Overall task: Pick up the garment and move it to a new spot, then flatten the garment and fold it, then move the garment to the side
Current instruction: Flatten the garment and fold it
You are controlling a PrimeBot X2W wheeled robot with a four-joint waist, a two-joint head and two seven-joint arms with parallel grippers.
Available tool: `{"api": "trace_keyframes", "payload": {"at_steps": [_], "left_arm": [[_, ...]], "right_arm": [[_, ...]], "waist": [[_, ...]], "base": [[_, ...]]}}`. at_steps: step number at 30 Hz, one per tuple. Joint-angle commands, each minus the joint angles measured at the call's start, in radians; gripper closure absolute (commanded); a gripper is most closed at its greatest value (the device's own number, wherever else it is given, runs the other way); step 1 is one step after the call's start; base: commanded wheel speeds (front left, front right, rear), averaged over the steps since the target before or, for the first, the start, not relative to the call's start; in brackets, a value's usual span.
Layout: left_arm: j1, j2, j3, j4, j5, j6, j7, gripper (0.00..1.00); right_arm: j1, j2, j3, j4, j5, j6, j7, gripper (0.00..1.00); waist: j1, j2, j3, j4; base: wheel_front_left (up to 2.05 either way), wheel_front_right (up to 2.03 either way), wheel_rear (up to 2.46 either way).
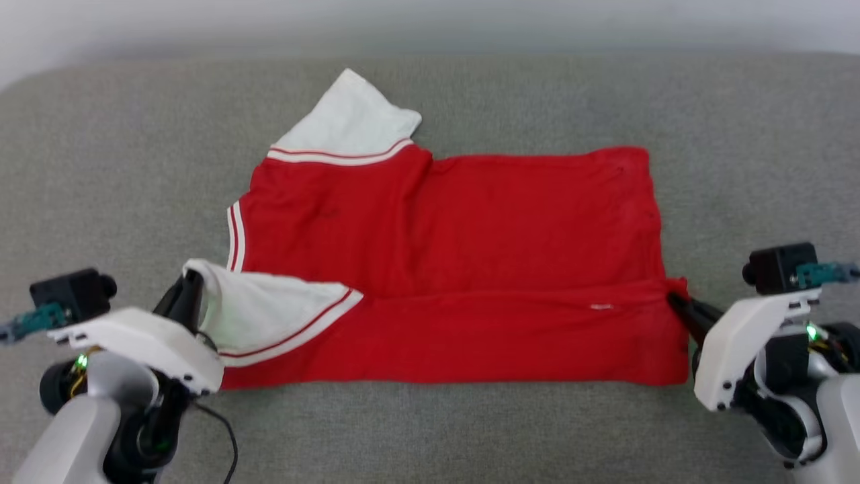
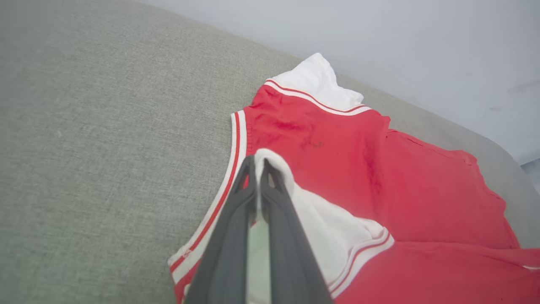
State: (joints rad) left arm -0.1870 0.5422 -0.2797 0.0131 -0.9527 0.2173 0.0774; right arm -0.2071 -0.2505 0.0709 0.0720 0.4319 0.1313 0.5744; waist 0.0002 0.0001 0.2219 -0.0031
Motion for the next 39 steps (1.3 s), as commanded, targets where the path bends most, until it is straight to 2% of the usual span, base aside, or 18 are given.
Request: {"api": "trace_keyframes", "payload": {"at_steps": [1, 8, 9, 10, 11, 12, 13, 14, 16, 17, 22, 28, 34, 39], "left_arm": [[-0.051, -0.010, -0.011, 0.040, 0.007, -0.024, 0.002, 1.00], [-0.177, -0.060, -0.060, 0.236, -0.012, -0.102, 0.034, 1.00], [-0.187, -0.067, -0.067, 0.262, -0.015, -0.112, 0.040, 1.00], [-0.197, -0.075, -0.074, 0.285, -0.025, -0.123, 0.049, 1.00], [-0.202, -0.084, -0.078, 0.312, -0.028, -0.130, 0.055, 0.84], [-0.204, -0.091, -0.082, 0.333, -0.032, -0.135, 0.058, 0.65], [-0.207, -0.096, -0.083, 0.354, -0.036, -0.139, 0.057, 0.30], [-0.211, -0.101, -0.085, 0.372, -0.038, -0.146, 0.059, 0.10], [-0.214, -0.101, -0.084, 0.404, -0.044, -0.155, 0.056, 0.07], [-0.214, -0.099, -0.081, 0.416, -0.046, -0.161, 0.054, 0.00], [-0.210, -0.070, -0.069, 0.437, -0.047, -0.167, 0.052, 0.00], [-0.173, 0.005, -0.060, 0.387, -0.053, -0.143, 0.115, 0.00], [-0.128, 0.118, -0.088, 0.280, -0.066, -0.116, 0.295, 0.00], [-0.093, 0.209, -0.118, 0.198, -0.087, -0.100, 0.463, 0.00]], "right_arm": [[-0.045, -0.009, 0.013, 0.028, 0.005, -0.001, -0.011, 1.00], [-0.137, -0.023, 0.079, 0.171, 0.013, -0.001, -0.053, 1.00], [-0.139, -0.022, 0.086, 0.194, 0.016, -0.001, -0.063, 0.96], [-0.139, -0.022, 0.093, 0.219, 0.019, -0.002, -0.071, 0.75], [-0.139, -0.022, 0.103, 0.240, 0.021, -0.002, -0.081, 0.58], [-0.140, -0.018, 0.110, 0.255, 0.031, -0.002, -0.090, 0.10], [-0.140, -0.016, 0.119, 0.270, 0.037, -0.002, -0.100, 0.00], [-0.140, -0.017, 0.125, 0.282, 0.043, -0.002, -0.112, 0.00], [-0.136, -0.024, 0.122, 0.302, 0.052, -0.004, -0.139, 0.00], [-0.134, -0.028, 0.123, 0.302, 0.055, -0.006, -0.159, 0.00], [-0.110, -0.029, 0.141, 0.253, 0.070, -0.001, -0.278, 0.00], [-0.034, -0.028, 0.111, 0.182, 0.019, -0.001, -0.473, 0.00], [0.033, 0.003, 0.053, 0.112, -0.067, -0.001, -0.602, 0.00], [0.072, 0.032, 0.029, 0.042, -0.117, -0.001, -0.627, 0.00]], "waist": [[-0.0002, -0.0001, 0.073, 0.014], [-0.0002, -0.0001, 0.131, 0.011], [-0.0002, -0.0001, 0.133, 0.011], [-0.0002, -0.0001, 0.133, 0.010], [-0.0002, -0.0001, 0.132, 0.008], [-0.0002, -0.0001, 0.131, 0.007], [-0.0002, -0.0001, 0.127, 0.005], [-0.0002, -0.0001, 0.121, 0.003], [-0.0002, -0.0001, 0.105, -0.001], [-0.0002, -0.0001, 0.095, -0.003], [-0.0002, -0.0001, 0.026, -0.014], [-0.0002, -0.0001, -0.057, -0.041], [-0.0002, -0.0001, -0.101, -0.076], [-0.0002, -0.0001, -0.094, -0.098]], "base": [[0.00, 0.00, 0.00], [0.00, 0.00, 0.00], [0.00, 0.00, 0.00], [0.00, 0.00, 0.00], [0.00, 0.00, 0.00], [0.00, 0.00, 0.00], [0.00, 0.00, 0.00], [0.00, 0.00, 0.00], [0.00, 0.00, 0.00], [0.00, 0.00, 0.00], [0.00, 0.00, 0.00], [0.00, 0.00, 0.00], [0.00, 0.00, 0.00], [0.00, 0.00, 0.00]]}}
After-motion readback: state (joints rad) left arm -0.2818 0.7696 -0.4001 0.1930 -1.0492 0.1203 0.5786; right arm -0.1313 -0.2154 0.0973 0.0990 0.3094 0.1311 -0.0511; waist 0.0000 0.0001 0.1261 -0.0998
